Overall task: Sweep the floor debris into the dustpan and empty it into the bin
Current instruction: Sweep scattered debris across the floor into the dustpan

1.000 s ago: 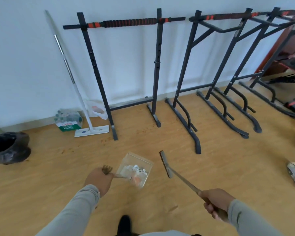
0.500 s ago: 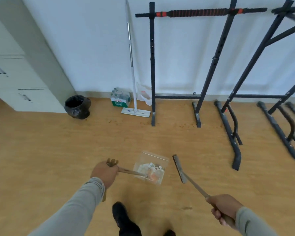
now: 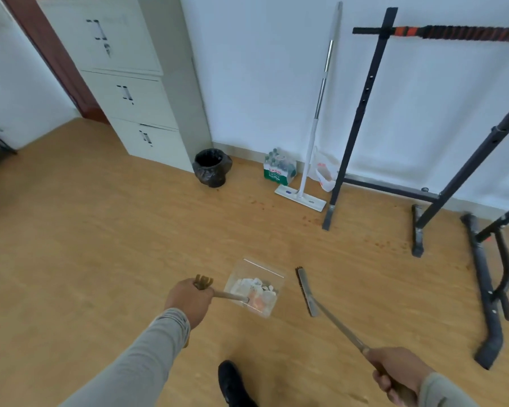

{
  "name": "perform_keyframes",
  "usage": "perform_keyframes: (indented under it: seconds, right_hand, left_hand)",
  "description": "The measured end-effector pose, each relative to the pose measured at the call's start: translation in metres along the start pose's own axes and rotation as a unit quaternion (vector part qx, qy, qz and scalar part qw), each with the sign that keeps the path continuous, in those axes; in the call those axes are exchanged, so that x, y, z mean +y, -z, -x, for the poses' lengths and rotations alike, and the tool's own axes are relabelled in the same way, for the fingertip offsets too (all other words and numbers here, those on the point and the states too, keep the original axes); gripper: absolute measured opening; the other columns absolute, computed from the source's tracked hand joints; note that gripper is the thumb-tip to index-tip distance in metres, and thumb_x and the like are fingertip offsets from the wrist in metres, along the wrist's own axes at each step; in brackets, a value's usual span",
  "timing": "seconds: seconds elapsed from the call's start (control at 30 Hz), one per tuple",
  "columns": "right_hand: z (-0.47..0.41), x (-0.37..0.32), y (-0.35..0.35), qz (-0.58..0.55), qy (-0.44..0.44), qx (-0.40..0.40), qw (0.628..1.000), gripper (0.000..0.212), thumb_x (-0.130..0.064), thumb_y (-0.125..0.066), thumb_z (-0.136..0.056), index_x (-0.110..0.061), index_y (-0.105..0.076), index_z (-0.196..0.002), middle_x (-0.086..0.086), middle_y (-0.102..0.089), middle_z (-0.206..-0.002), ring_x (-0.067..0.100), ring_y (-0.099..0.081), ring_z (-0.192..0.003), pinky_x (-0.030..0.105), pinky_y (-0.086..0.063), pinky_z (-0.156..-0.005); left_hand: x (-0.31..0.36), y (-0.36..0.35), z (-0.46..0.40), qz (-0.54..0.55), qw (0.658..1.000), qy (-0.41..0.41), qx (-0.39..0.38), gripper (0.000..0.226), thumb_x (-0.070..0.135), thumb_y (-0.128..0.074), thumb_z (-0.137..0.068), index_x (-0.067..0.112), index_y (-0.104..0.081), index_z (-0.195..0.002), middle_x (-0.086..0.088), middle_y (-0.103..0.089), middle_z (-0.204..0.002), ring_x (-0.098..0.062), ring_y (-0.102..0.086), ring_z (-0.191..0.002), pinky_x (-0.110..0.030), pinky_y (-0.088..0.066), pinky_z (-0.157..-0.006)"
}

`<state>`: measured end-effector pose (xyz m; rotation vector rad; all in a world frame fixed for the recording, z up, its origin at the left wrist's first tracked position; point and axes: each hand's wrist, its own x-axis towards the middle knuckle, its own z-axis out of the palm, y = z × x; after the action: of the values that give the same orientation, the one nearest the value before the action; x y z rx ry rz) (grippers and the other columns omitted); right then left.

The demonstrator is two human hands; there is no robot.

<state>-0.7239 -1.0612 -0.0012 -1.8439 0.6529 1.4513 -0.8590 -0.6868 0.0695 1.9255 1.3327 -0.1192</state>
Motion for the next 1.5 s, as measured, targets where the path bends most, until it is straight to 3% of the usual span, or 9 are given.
perform_keyframes:
  seconds: [0.3, 0.5, 0.67, 0.8, 0.87, 1.03, 1.17, 1.5]
  right_hand:
    - [0.008, -0.066, -0.045, 0.037, 0.002, 0.005, 0.999, 0.024, -0.025, -0.060, -0.099, -0.002, -0.058, -0.092, 0.011, -0.049, -0.053, 0.019, -0.036, -0.035, 0.019, -0.030, -0.039]
    - [0.006, -0.118, -0.081, 0.046, 0.006, 0.024, 0.999, 0.023, -0.027, -0.063, -0.097, -0.005, -0.057, -0.093, 0.010, -0.051, -0.057, 0.018, -0.039, -0.038, 0.019, -0.031, -0.042]
    - [0.006, -0.156, -0.113, 0.057, 0.032, 0.040, 0.997, 0.021, -0.028, -0.063, -0.096, -0.008, -0.057, -0.098, 0.009, -0.051, -0.060, 0.016, -0.039, -0.039, 0.018, -0.030, -0.044]
    - [0.007, -0.188, -0.134, 0.070, 0.022, 0.044, 0.996, 0.022, -0.028, -0.064, -0.096, -0.007, -0.057, -0.099, 0.009, -0.051, -0.059, 0.016, -0.038, -0.039, 0.019, -0.030, -0.042]
    - [0.007, -0.205, -0.142, 0.082, 0.016, 0.038, 0.996, 0.021, -0.027, -0.063, -0.097, -0.007, -0.056, -0.100, 0.009, -0.050, -0.058, 0.016, -0.037, -0.040, 0.020, -0.030, -0.042]
    - [-0.002, -0.248, -0.152, 0.113, 0.000, 0.022, 0.993, 0.024, -0.030, -0.063, -0.097, -0.006, -0.058, -0.101, 0.009, -0.050, -0.060, 0.017, -0.036, -0.042, 0.022, -0.030, -0.042]
    - [-0.021, -0.281, -0.152, 0.126, 0.001, 0.010, 0.992, 0.024, -0.031, -0.065, -0.096, -0.008, -0.057, -0.099, 0.009, -0.051, -0.061, 0.016, -0.037, -0.042, 0.022, -0.031, -0.041]
    - [-0.068, -0.387, -0.135, 0.166, 0.000, -0.040, 0.985, 0.025, -0.029, -0.064, -0.095, -0.010, -0.054, -0.082, 0.008, -0.051, -0.058, 0.015, -0.038, -0.041, 0.019, -0.033, -0.041]
  left_hand:
    - [-0.010, 0.047, -0.064, 0.026, 0.999, 0.025, 0.034, 0.029, 0.037, -0.064, -0.093, 0.013, -0.073, -0.079, -0.002, -0.065, -0.062, -0.022, -0.059, -0.058, -0.028, -0.040, -0.051]
    - [-0.030, 0.075, -0.119, 0.111, 0.992, 0.061, 0.017, 0.036, 0.045, -0.064, -0.091, 0.011, -0.073, -0.085, 0.005, -0.063, -0.051, -0.019, -0.054, -0.047, -0.026, -0.043, -0.051]
    - [-0.048, 0.101, -0.154, 0.257, 0.963, 0.076, -0.023, 0.035, 0.036, -0.065, -0.091, 0.001, -0.069, -0.094, -0.018, -0.076, -0.080, -0.019, -0.042, -0.043, -0.028, -0.039, -0.047]
    - [-0.055, 0.121, -0.171, 0.311, 0.947, 0.071, -0.043, 0.052, 0.057, -0.058, -0.091, 0.007, -0.069, -0.098, -0.022, -0.075, -0.086, -0.019, -0.043, -0.045, -0.027, -0.039, -0.045]
    - [-0.056, 0.125, -0.178, 0.323, 0.942, 0.079, -0.041, 0.055, 0.064, -0.053, -0.091, 0.012, -0.070, -0.096, -0.021, -0.075, -0.086, -0.019, -0.043, -0.045, -0.027, -0.039, -0.045]
    - [-0.059, 0.120, -0.200, 0.347, 0.931, 0.111, -0.031, 0.052, 0.057, -0.055, -0.092, 0.008, -0.068, -0.101, -0.023, -0.075, -0.089, -0.018, -0.043, -0.043, -0.027, -0.039, -0.045]
    - [-0.054, 0.114, -0.214, 0.369, 0.919, 0.133, -0.030, 0.052, 0.058, -0.057, -0.091, 0.008, -0.067, -0.101, -0.016, -0.072, -0.078, -0.019, -0.044, -0.044, -0.028, -0.040, -0.046]
    - [0.000, 0.119, -0.251, 0.438, 0.877, 0.199, -0.011, 0.049, 0.056, -0.057, -0.093, 0.009, -0.060, -0.107, -0.013, -0.061, -0.072, -0.018, -0.048, -0.045, -0.025, -0.044, -0.044]
